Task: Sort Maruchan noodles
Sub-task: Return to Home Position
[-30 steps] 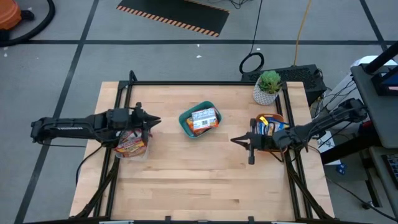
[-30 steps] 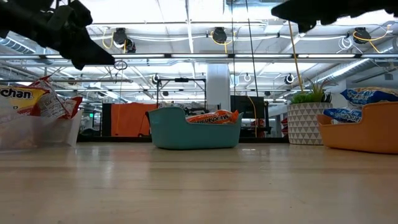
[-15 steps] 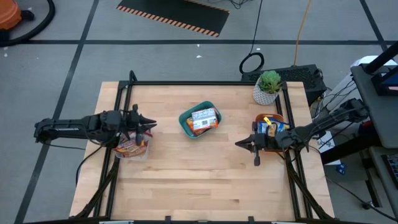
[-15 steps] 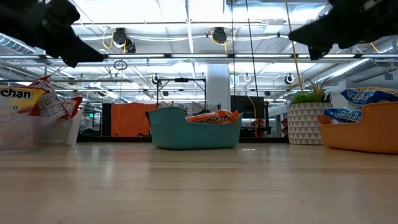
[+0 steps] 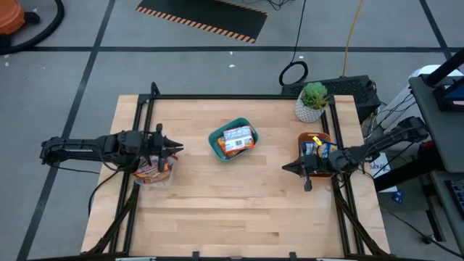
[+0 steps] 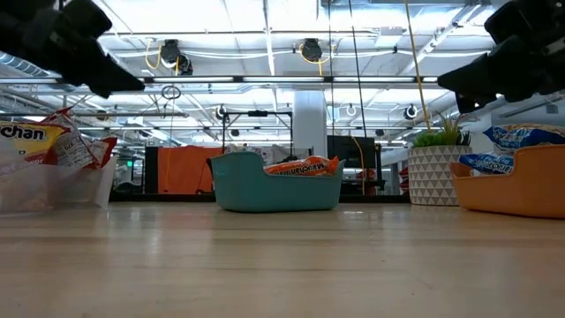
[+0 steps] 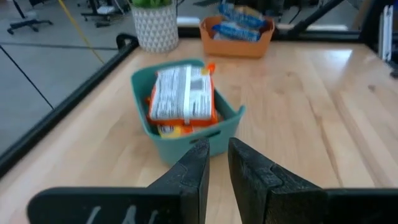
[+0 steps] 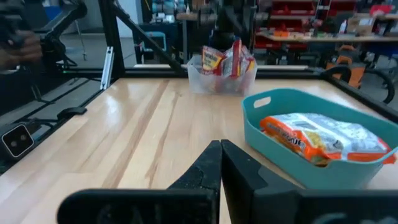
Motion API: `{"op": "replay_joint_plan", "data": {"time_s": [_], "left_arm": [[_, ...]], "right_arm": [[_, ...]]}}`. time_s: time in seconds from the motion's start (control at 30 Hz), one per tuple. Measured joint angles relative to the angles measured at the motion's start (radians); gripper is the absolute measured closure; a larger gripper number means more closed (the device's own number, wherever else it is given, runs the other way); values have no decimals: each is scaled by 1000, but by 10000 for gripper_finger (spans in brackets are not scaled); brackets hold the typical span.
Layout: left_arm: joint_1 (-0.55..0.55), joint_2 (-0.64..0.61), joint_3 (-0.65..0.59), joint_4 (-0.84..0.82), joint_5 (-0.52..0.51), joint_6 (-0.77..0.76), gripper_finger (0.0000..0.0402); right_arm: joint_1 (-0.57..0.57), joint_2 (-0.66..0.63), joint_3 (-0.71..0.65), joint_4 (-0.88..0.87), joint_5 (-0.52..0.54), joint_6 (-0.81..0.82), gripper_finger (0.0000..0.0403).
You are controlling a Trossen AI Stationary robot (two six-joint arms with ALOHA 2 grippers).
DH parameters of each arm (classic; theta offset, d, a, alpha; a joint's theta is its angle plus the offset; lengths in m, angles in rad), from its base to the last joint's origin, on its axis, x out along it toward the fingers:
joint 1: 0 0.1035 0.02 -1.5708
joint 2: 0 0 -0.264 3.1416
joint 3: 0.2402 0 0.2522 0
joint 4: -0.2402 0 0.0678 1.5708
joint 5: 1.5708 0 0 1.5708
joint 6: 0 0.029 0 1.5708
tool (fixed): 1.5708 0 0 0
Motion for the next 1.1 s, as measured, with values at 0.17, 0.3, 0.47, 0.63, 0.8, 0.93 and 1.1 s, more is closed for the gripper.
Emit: {"op": "replay_joint_plan", "data": {"time_s": [0.17,0.3,0.47,0.63,0.8,0.93,1.1], "left_arm": [[0,-12,-96,61,0,1,337],[0,-25,-177,152,0,2,337],[0,-39,-216,183,0,-4,337],[0,-45,-270,286,23,-29,337],[-2,-42,-306,342,58,-49,337],[-9,-43,-306,356,76,-53,337],[-24,-45,-306,401,76,-41,337]], "right_arm": [[0,-87,-34,0,1,-52,399],[0,-151,-41,-8,1,-105,399],[0,-199,-41,-9,3,-171,399],[0,-214,-42,-10,78,-221,399],[0,-214,-43,-27,195,-236,399],[0,-214,-43,-44,212,-236,399],[0,-227,-43,-45,212,-262,399]]}}
